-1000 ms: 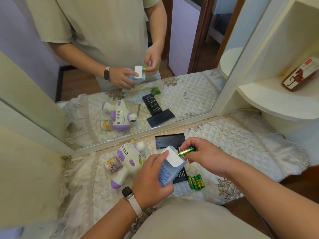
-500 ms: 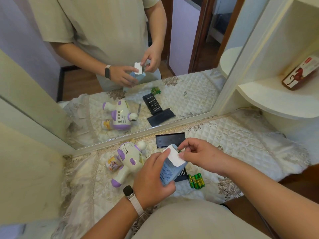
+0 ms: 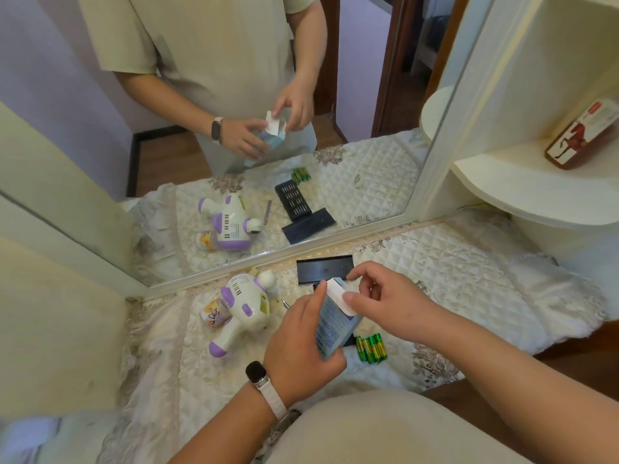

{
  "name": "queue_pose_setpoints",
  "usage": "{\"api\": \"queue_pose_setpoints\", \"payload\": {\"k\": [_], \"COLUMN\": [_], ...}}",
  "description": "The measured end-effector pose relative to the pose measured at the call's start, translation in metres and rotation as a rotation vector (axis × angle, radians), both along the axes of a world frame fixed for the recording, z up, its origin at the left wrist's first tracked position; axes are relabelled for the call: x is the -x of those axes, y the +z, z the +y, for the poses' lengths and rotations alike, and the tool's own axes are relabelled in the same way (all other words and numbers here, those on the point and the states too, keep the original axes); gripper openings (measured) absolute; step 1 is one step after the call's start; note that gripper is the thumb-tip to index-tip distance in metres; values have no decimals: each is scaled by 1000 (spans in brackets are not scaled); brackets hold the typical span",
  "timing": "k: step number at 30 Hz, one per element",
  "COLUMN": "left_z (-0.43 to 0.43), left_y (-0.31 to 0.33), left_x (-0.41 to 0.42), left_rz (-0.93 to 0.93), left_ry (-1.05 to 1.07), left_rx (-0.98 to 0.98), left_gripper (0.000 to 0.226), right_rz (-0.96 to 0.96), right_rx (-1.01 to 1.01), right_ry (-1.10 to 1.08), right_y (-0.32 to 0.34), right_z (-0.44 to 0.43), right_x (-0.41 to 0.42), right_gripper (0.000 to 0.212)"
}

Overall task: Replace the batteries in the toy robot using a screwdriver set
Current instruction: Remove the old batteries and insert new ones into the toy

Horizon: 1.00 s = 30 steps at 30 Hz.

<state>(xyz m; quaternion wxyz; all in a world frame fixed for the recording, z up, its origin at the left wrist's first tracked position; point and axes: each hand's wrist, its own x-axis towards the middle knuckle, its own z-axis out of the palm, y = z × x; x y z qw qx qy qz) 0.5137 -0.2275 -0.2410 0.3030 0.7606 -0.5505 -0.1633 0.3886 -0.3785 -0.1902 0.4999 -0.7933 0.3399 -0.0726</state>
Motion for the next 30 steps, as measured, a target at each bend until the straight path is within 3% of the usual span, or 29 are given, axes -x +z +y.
{"api": "queue_pose_setpoints", "payload": {"k": [4, 10, 14, 19, 23, 30], "left_z": [-10, -26, -40, -54, -62, -85], "left_y": [6, 12, 14, 17, 20, 26], "left_x": [13, 35, 47, 60, 68, 80], "left_rz": [20, -12, -26, -72, -87, -157], "left_ry": [28, 61, 82, 91, 93, 69], "left_rx": [8, -3, 6, -53, -68, -88], "left_gripper": [110, 112, 107, 115, 111, 99], "right_rz": [67, -31, -4, -102, -130, -102], "right_rx": [71, 60, 43, 19, -62, -154], "right_ry": [94, 41, 120, 19, 14, 2], "right_y": [4, 6, 9, 8, 6, -7], "right_z": [-9, -29, -43, -61, -75, -100], "right_x": [13, 29, 44, 52, 60, 71], "right_gripper": [41, 25, 38, 17, 20, 6]}}
